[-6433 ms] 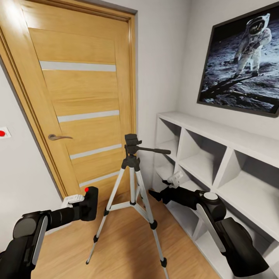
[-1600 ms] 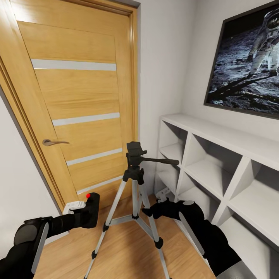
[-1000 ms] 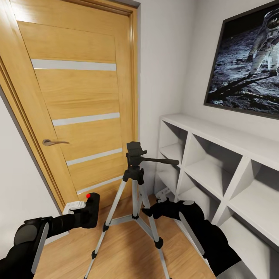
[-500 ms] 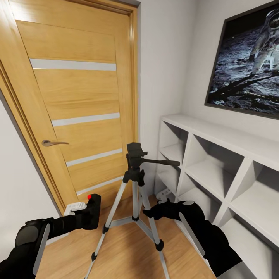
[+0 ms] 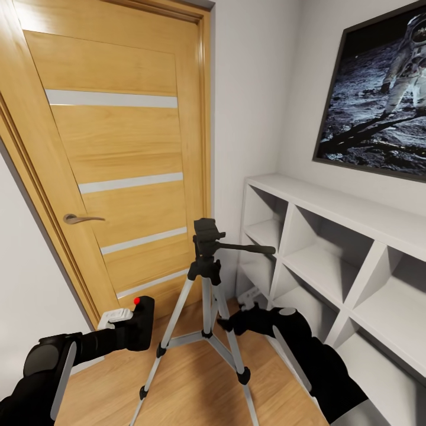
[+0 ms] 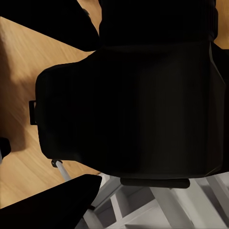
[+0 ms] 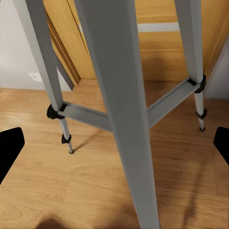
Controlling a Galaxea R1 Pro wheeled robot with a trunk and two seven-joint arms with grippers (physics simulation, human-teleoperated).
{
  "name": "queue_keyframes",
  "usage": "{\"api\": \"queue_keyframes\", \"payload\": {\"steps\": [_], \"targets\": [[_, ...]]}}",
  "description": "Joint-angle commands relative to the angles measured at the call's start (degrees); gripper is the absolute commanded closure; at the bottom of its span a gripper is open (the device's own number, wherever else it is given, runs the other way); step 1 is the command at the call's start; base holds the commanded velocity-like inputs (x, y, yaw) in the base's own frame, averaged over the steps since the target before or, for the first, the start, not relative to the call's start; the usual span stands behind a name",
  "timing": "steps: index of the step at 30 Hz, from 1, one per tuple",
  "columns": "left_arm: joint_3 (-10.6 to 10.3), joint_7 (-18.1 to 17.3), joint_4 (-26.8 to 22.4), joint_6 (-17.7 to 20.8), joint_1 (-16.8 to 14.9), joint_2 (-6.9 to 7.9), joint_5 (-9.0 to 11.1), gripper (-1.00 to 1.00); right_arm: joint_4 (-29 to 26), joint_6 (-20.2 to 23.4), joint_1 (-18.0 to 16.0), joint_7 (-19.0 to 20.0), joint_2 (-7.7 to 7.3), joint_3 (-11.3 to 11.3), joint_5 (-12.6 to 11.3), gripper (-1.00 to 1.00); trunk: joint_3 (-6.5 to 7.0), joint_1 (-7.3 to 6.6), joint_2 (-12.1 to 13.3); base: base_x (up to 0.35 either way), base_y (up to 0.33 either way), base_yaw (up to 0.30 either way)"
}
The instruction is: Attach the digital camera to the camera tripod in the bedroom.
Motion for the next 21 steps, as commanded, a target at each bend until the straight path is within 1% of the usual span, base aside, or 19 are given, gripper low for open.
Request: {"api": "queue_keyframes", "payload": {"steps": [1, 6, 8, 9, 13, 21], "targets": [[0.06, -0.61, -0.05, 0.23, -0.07, -0.02, -0.45, 1.0, 0.22, 0.23, -0.07, -0.18, 0.03, 0.08, -0.43, -1.0, -0.13, 0.04, -0.14, 0.001, 0.0, 0.0], [0.06, -0.62, -0.05, 0.23, -0.07, -0.02, -0.5, 1.0, 2.26, -0.95, -0.07, -0.26, 0.28, 0.16, -0.36, -1.0, -0.13, 0.04, -0.14, 0.0, 0.0, 0.0], [0.03, -0.62, -0.05, 0.23, -0.07, -0.03, -0.51, 1.0, 3.29, -2.73, -0.07, -0.49, 0.36, 0.23, -0.35, -1.0, -0.13, 0.04, -0.14, 0.0, 0.0, 0.0], [0.03, -0.62, -0.05, 0.23, -0.07, -0.03, -0.5, 1.0, 4.48, -4.95, -0.07, -0.96, 0.41, 0.33, -0.34, -1.0, -0.13, 0.04, -0.14, 0.0, 0.0, 0.0], [0.03, -0.62, -0.05, 0.23, -0.07, -0.03, -0.5, 1.0, 6.54, -8.14, -0.07, -2.35, 0.46, 0.55, -0.33, -1.0, -0.13, 0.04, -0.14, 0.0, 0.0, 0.0], [-0.01, -0.62, -0.05, 0.23, -0.07, -0.04, -0.5, 1.0, 9.58, -10.46, -0.1, -3.63, 0.58, 0.63, -0.38, -1.0, -0.13, 0.04, -0.14, 0.0, 0.0, 0.0]]}}
